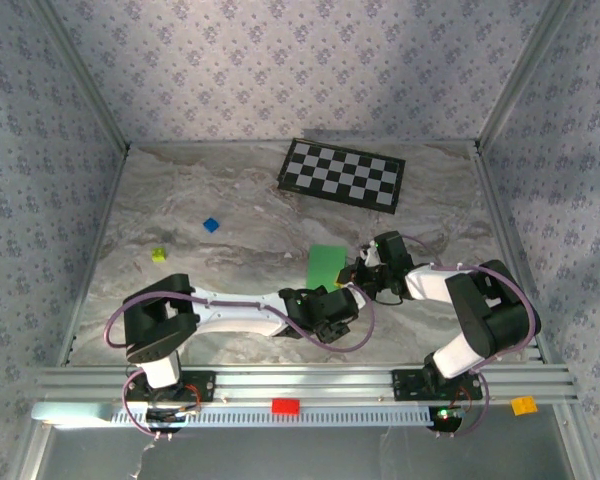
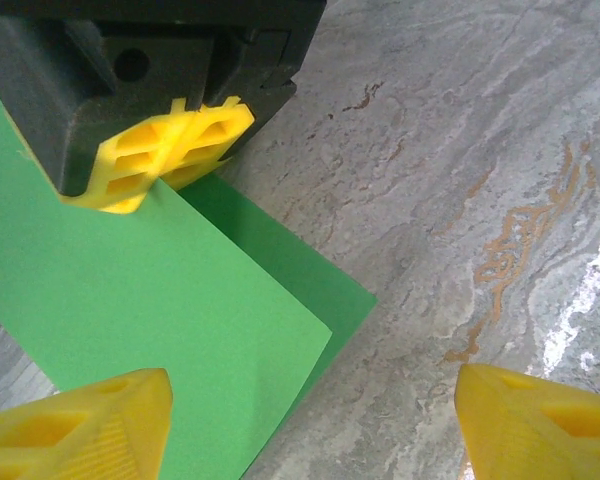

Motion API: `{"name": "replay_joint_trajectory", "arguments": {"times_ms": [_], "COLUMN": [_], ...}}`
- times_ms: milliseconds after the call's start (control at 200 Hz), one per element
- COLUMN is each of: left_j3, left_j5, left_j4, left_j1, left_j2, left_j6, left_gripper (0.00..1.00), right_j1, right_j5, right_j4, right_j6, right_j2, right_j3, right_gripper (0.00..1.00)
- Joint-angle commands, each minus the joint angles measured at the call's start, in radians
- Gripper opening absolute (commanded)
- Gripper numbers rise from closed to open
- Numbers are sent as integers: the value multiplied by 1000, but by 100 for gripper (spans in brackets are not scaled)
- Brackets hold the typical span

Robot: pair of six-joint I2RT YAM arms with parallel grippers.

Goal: Fold a paper plane with a square sheet of paper (pick it up from the middle)
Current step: Fold the triangle a second time at the center of the table.

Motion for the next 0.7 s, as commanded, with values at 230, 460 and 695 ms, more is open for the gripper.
{"name": "replay_joint_trajectory", "arguments": {"times_ms": [230, 460, 695], "left_j3": [20, 16, 10], "left_j5": [-65, -64, -75], "left_j4": [12, 11, 12], "left_j1": [-9, -9, -8], "left_j2": [12, 10, -3], "left_j6": [17, 17, 7], "left_gripper": [64, 40, 21], "right_j1": [-6, -5, -6], "right_j5": [-21, -20, -20], "right_j4": [-20, -21, -25], "right_j6": [-18, -18, -19], "right_j2": [-26, -26, -26], "right_j3": [15, 14, 13], "right_gripper": [6, 7, 7]}}
